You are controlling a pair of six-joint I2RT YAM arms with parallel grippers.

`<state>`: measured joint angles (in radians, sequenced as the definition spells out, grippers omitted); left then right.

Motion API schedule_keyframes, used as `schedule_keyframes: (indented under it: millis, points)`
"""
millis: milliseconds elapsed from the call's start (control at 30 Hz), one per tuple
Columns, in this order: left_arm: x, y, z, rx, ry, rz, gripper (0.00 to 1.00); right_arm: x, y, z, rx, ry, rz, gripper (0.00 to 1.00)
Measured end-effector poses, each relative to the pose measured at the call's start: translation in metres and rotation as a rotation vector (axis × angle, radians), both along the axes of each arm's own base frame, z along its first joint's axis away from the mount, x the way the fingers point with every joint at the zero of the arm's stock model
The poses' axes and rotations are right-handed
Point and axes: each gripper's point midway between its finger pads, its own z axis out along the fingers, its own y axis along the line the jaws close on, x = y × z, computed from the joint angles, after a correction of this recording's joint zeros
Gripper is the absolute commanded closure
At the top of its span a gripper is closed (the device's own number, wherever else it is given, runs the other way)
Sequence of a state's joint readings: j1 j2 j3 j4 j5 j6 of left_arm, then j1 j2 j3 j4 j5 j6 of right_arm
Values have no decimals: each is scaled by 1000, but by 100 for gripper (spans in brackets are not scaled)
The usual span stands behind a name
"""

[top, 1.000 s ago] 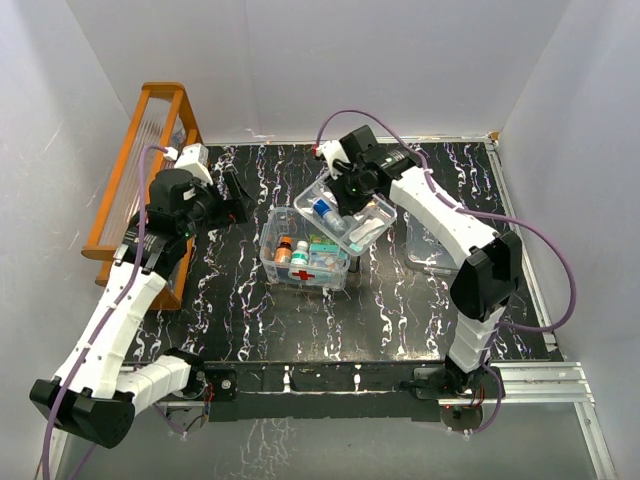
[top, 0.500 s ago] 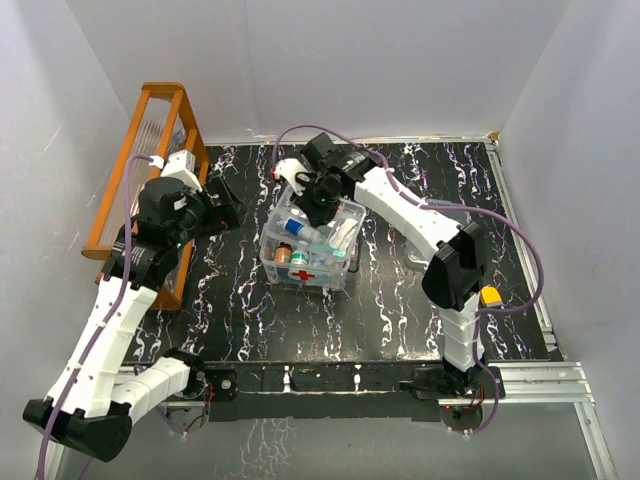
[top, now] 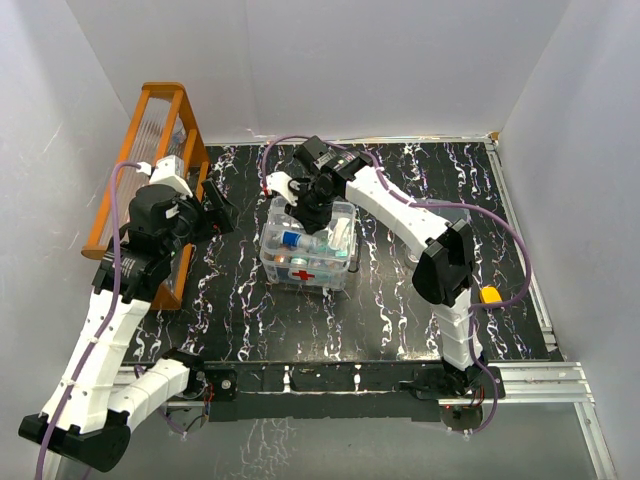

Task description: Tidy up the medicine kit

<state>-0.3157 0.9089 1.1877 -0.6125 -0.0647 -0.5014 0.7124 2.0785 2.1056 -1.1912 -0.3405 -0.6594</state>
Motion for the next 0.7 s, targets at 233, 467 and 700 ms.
schedule_keyframes:
  millis: [233, 467, 700]
  points:
    - [0, 0, 0, -8, 2, 3, 14, -5, 0, -3, 1, 13, 42, 100]
    - [1, -1, -5, -7, 15, 3, 14, -4, 0, -8, -8, 15, 51, 100]
    - [5, -3, -11, -6, 38, 2, 13, -3, 4, -21, -23, 35, 58, 100]
